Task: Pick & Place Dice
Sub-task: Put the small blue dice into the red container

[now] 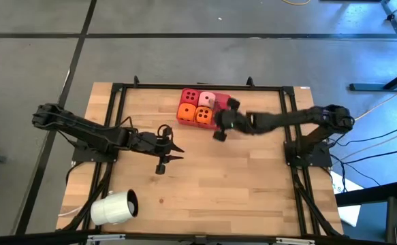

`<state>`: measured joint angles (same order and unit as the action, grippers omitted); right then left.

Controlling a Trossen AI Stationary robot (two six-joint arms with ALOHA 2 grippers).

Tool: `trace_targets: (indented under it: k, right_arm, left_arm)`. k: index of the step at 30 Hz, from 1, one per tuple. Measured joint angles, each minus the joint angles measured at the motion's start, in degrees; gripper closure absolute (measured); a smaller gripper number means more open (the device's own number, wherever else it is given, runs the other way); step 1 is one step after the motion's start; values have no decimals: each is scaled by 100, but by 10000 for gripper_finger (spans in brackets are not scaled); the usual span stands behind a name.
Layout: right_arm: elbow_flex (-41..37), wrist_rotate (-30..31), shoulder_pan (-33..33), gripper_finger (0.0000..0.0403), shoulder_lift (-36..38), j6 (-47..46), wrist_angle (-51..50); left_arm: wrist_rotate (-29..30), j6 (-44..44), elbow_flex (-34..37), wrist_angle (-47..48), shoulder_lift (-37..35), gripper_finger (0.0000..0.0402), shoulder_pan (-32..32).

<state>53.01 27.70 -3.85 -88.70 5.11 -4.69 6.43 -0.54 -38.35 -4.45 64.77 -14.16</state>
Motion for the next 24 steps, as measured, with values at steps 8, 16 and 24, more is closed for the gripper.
trace_targets:
  k: [8,16,24]
  right_arm:
    - [-4,-2032,-1634,342,-321,360,-296]
    - [-6,-2194,-1860,306,-868,1339,-444]
    - [-4,-1914,-1817,248,-930,1261,-297]
  left_arm:
    - [-14,-48,0,84,0,293,-10]
    - [-10,-172,0,85,-1,294,-10]
    - [-8,-26,0,106,-1,297,-10]
